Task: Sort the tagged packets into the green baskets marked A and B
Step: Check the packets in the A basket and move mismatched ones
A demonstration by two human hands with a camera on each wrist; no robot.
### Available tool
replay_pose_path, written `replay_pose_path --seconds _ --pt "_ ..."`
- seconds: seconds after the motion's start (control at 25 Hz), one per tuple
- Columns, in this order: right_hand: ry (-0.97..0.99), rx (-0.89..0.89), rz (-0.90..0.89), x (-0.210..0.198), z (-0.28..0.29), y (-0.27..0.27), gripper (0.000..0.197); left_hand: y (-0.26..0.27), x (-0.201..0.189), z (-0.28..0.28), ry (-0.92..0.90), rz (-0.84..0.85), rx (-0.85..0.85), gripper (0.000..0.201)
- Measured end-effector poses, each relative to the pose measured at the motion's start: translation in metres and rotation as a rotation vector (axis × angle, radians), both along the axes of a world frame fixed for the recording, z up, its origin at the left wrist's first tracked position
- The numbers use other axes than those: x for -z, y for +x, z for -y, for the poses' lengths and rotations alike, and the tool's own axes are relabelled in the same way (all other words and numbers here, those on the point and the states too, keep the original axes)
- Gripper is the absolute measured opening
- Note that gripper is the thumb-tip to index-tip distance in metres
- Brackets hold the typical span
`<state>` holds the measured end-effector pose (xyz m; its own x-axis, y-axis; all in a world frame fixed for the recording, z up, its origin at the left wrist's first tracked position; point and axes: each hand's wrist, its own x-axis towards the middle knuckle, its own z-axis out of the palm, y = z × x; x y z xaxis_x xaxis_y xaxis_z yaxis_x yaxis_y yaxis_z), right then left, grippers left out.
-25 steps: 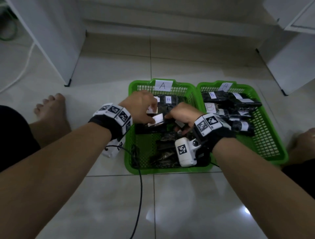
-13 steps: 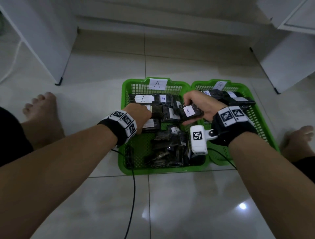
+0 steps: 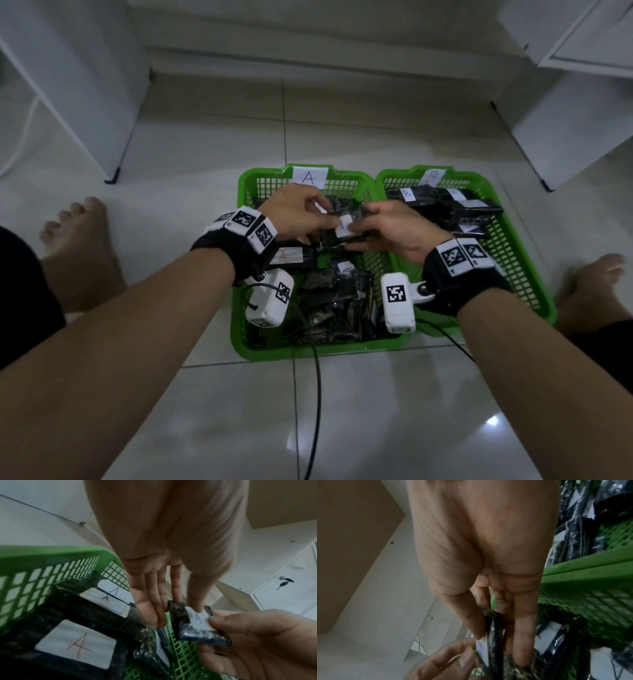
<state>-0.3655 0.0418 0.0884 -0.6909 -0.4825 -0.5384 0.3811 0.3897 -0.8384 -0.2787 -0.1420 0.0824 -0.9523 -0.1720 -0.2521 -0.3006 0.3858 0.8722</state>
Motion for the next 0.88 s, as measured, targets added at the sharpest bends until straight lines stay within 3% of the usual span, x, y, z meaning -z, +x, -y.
replay_pose_path --seconds 0.12,0.24,0.32,0.4,0.52,0.6,0.72,0.8,0.88 --pt "0.007 -0.01 -0.112 0.004 0.001 0.003 0.05 0.004 0.004 0.007 0.078 -0.02 -0.05 0.02" --pt "0.09 -0.166 -0.359 0.012 0.009 0.009 0.069 0.009 0.006 0.022 0.167 -0.017 -0.137 0.021" --pt "0.165 -0.281 -0.529 0.017 0.017 0.015 0.069 0.011 0.008 0.034 0.159 -0.013 -0.137 0.021" --pt "0.191 -0.293 -0.624 0.017 0.027 0.021 0.067 0.011 0.009 0.044 0.149 -0.022 -0.137 0.019" --pt "0.224 -0.348 -0.834 0.014 0.043 0.022 0.081 0.01 0.009 0.054 0.172 -0.038 -0.193 0.017" --pt "0.271 -0.402 -0.977 0.012 0.054 0.023 0.076 0.01 0.008 0.061 0.196 -0.063 -0.222 0.015" --pt "0.344 -0.377 -1.107 0.007 0.065 0.014 0.065 0.007 0.011 0.078 -0.064 -0.158 -0.27 0.018" --pt "0.447 -0.309 -1.121 0.005 0.068 -0.003 0.063 0.01 0.017 0.087 -0.347 -0.121 -0.255 0.025" --pt "0.518 -0.301 -1.076 0.004 0.074 -0.016 0.063 0.011 0.028 0.094 -0.479 -0.064 -0.214 0.032"
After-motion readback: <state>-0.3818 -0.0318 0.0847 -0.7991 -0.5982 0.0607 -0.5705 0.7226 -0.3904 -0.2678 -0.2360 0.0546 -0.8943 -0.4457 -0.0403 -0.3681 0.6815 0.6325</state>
